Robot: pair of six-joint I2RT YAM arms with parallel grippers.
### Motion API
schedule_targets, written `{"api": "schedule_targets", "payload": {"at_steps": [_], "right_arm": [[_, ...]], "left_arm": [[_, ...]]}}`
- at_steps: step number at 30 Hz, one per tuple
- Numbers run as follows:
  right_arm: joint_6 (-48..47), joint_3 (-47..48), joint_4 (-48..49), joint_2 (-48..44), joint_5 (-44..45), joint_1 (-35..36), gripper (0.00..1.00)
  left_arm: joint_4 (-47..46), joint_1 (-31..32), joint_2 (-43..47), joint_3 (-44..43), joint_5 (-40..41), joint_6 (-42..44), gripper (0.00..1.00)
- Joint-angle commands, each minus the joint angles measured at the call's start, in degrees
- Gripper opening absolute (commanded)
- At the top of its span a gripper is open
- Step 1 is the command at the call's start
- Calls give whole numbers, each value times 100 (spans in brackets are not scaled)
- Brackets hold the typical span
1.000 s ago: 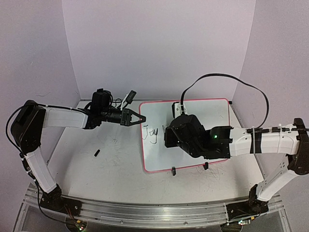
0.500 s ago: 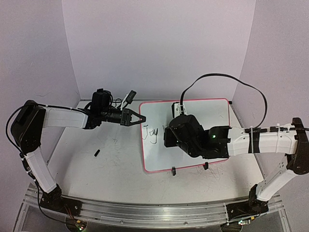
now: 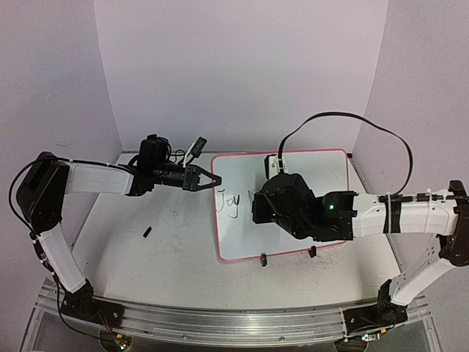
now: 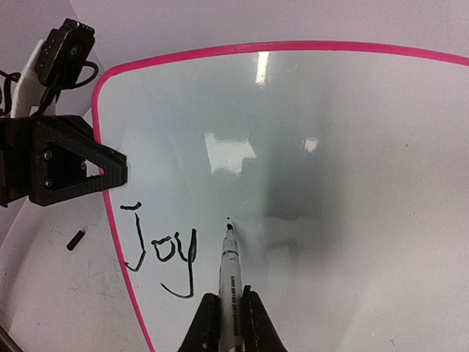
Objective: Write a sentence on the whiteboard
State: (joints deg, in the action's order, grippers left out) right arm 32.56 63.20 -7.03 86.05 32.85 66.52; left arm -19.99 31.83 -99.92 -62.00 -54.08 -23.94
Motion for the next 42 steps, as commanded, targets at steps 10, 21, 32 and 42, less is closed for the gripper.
{"api": "schedule_targets", "payload": {"at_steps": [10, 21, 32, 42], "right_arm": [[-206, 410, 107, 214, 170, 28, 0], [-194, 361, 158, 304, 176, 19, 0], [-30, 218, 27, 420, 304, -34, 0], [236, 218, -319, 411, 485, -30, 0]], "left_arm": [[118, -10, 49, -5, 22, -146, 0], [118, -11, 75, 7, 26, -137, 0], [118, -11, 76, 10, 27, -138, 0], [119, -11, 95, 21, 40, -137, 0]]}}
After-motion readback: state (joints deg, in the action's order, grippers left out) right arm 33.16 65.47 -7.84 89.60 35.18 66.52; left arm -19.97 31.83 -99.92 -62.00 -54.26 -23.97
